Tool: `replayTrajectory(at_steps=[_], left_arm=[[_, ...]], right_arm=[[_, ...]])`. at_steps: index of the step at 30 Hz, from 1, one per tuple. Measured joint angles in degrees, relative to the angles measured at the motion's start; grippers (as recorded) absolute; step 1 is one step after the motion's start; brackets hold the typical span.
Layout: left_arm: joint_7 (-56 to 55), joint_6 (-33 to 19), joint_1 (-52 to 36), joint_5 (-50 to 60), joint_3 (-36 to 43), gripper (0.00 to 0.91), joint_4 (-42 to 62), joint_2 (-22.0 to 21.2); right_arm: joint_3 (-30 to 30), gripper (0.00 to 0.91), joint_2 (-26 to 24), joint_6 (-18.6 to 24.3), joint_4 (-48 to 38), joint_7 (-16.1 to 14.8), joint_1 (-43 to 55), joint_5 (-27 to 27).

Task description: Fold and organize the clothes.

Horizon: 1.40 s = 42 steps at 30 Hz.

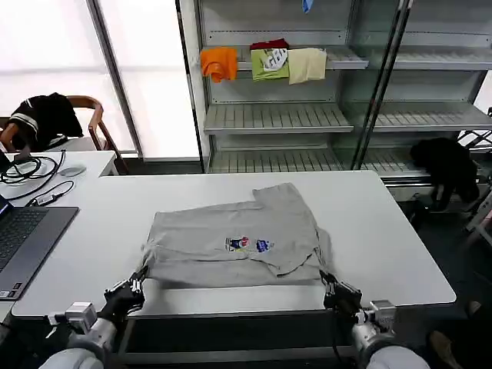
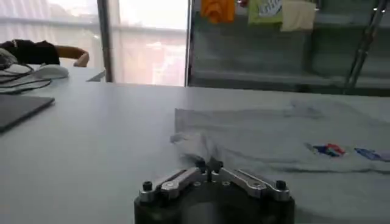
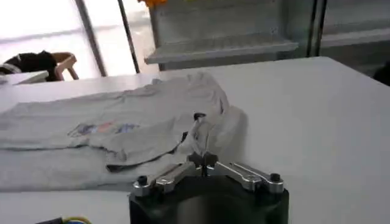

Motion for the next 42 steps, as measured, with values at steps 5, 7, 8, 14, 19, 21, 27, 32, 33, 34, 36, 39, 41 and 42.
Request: replayTrajectory(at_steps=[5, 7, 8, 14, 19, 21, 27, 32, 33, 34, 36, 39, 41, 42], left_arm=[[-1.72, 0.0, 2.63, -0.54, 0.02, 0.333, -1.64, -0.64], [-2.5, 0.0, 3.24, -0.56, 0.06, 0.907, -1.92, -0.93], [-2.93, 0.0, 3.45, -0.56, 0.06, 0.907, -1.98, -1.04], [-5.81, -0.01, 4.43, -0.15, -0.62, 0.907, -2.29, -1.35], [-8.13, -0.02, 4.52, 0.43, -1.46, 0.907, -2.86, -1.89], [-8.63, -0.08, 4.39, 0.43, -1.99, 0.907, -3.1, -1.93], [-8.06, -0.38, 2.71, -0.09, -3.56, 0.907, -3.7, -1.45], [-5.09, -0.09, -1.93, 0.07, -3.25, 0.907, -2.23, -0.14], [-4.5, -0.04, -3.19, 0.18, -3.03, 0.907, -1.61, 0.07], [-3.84, 0.0, -4.73, 0.31, -2.74, 0.907, -0.67, 0.45], [-2.67, 0.04, -7.58, 0.5, -2.1, 0.907, 1.12, 1.22], [-1.28, 0.09, -12.18, 1.01, -0.93, 0.907, 4.8, 2.22], [-0.42, 0.11, -15.32, 1.64, -0.03, 0.907, 7.63, 2.93], [-0.09, 0.12, -16.86, 2.01, 0.46, 0.907, 9.06, 3.31]], right_arm=[[-0.42, 0.907, 0.15, 0.05, 0.41, 0.38, -1.78, -1.28], [-0.42, 0.907, 0.29, 0.09, 0.5, 0.52, -2.23, -1.72], [-0.36, 0.907, 0.38, 0.09, 0.66, 0.6, -2.45, -1.88], [0.28, 0.907, 0.67, 0.17, 1.84, 0.78, -3.1, -2.69], [0.82, 0.907, 1.14, 0.18, 3.18, 0.83, -3.18, -3.33], [1.12, 0.907, 1.34, 0.21, 3.87, 0.68, -3.02, -3.76], [1.31, 0.907, 2.41, 0.07, 4.02, -0.01, 0.17, -4.96], [0.3, 0.907, 2.59, -0.12, 0.58, -0.13, 7.56, -5.39], [-0.1, 0.907, 2.77, -0.14, -0.64, -0.29, 9.57, -5.46], [-0.48, 0.907, 2.91, -0.15, -1.87, -0.44, 11.4, -5.56], [-1.24, 0.907, 3.25, -0.15, -4.93, -0.71, 15.66, -5.79], [-2.21, 0.907, 3.99, -0.1, -10.49, -1.28, 22.08, -5.94], [-2.59, 0.907, 4.73, 0.01, -14.6, -1.96, 26.25, -6.24], [-2.72, 0.907, 5.11, 0.07, -16.73, -2.26, 28.26, -6.39]])
